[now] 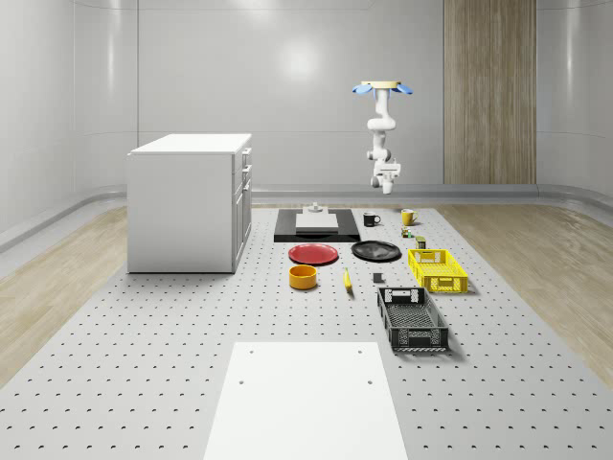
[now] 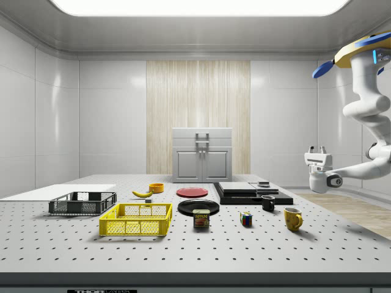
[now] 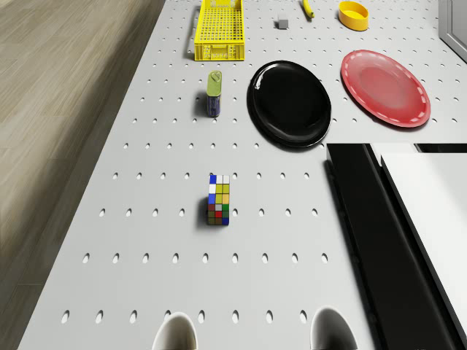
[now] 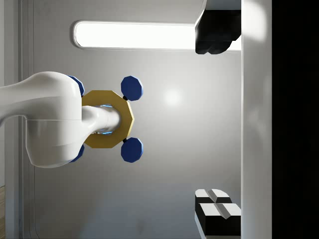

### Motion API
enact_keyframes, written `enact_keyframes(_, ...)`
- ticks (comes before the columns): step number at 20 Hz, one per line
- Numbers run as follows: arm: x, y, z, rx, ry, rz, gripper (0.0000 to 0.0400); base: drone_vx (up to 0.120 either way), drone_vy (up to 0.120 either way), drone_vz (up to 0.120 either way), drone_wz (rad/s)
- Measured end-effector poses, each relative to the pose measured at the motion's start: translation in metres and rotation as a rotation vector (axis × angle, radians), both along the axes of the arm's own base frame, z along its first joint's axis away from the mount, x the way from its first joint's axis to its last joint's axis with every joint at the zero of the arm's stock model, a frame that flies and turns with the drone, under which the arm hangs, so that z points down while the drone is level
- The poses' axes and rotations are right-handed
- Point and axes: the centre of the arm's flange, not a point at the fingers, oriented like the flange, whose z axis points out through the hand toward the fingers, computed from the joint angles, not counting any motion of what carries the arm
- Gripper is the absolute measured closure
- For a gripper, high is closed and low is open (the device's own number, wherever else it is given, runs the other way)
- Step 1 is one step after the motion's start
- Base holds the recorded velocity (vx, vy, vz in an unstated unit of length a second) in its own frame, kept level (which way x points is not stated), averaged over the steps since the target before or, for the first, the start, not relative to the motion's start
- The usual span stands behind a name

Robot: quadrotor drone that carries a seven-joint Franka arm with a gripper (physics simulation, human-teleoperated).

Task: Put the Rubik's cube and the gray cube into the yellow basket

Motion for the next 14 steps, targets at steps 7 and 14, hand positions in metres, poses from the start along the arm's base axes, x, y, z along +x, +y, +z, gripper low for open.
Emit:
enact_keyframes(7, -0.0005, 0.0007, 0.0000, -0.007, -0.005, 0.000, 0.0000, 0.120, 0.120, 0.000, 0.000)
enact_keyframes(14, -0.0011, 0.0030, -0.0001, -0.030, -0.011, -0.001, 0.0000, 0.120, 0.051, 0.000, 0.000)
